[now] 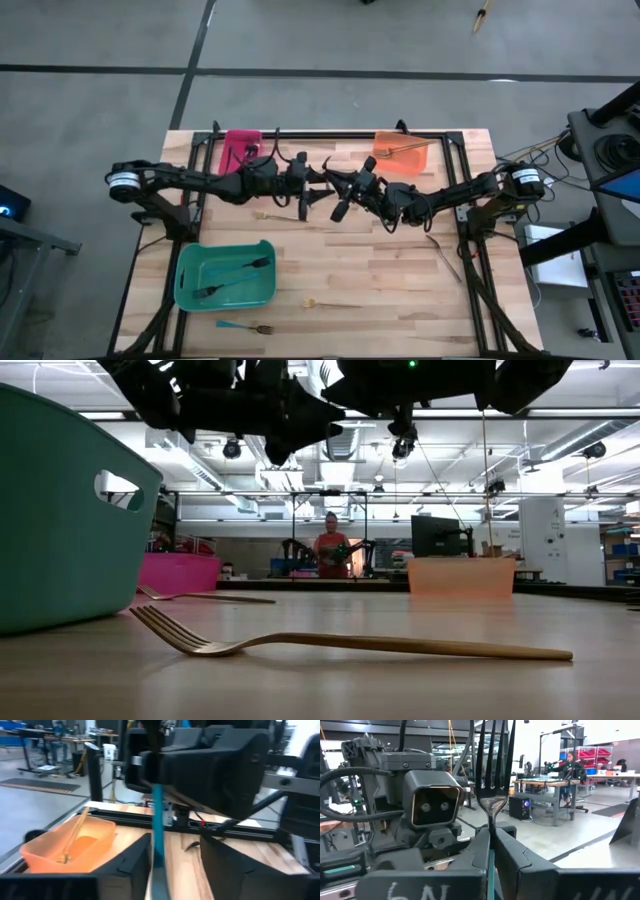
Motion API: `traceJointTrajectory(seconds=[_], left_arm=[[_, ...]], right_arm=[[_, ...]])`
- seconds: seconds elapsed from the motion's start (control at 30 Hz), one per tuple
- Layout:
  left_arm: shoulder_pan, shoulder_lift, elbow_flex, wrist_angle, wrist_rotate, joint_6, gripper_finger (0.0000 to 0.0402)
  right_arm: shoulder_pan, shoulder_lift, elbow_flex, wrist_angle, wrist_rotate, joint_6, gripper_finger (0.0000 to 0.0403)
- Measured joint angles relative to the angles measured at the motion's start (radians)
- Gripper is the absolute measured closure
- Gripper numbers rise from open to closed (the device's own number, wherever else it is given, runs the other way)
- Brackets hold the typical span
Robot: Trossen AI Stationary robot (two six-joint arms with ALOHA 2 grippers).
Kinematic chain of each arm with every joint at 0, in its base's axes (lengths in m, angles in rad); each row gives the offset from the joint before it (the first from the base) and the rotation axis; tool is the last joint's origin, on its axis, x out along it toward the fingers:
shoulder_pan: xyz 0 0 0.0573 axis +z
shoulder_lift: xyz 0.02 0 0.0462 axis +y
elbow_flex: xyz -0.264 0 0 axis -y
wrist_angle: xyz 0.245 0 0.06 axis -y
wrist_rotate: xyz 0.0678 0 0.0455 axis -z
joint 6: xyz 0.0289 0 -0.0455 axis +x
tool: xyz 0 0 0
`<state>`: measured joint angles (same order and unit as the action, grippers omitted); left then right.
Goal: Sort silverware by color (type)
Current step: Put the blue fork into the green bin
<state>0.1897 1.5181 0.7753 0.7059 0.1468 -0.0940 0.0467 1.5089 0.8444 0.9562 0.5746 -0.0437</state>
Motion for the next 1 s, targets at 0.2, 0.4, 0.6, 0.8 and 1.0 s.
traceJointTrajectory(seconds=[0.2, 0.4, 0.6, 0.8, 1.0], left_arm=[[-0.001, -0.004, 0.000, -0.004, -0.063, -0.031, 0.0379], [-0.001, -0.008, -0.001, -0.013, -0.049, -0.093, 0.0400], [-0.001, -0.014, -0.002, -0.019, 0.029, -0.137, 0.0401], [0.002, -0.063, -0.002, -0.136, 0.133, -0.154, 0.0401], [-0.002, -0.161, -0.003, -0.391, 0.182, -0.079, 0.0402]], right_arm=[[-0.002, 0.000, 0.000, 0.000, 0.004, 0.008, 0.0393], [-0.002, 0.000, 0.000, -0.004, 0.001, 0.018, 0.0377], [-0.002, -0.008, 0.000, -0.036, -0.027, 0.061, 0.0339], [-0.001, -0.062, 0.000, -0.149, -0.066, 0.109, 0.0290], [-0.002, -0.151, 0.000, -0.303, -0.164, 0.149, 0.0255]])
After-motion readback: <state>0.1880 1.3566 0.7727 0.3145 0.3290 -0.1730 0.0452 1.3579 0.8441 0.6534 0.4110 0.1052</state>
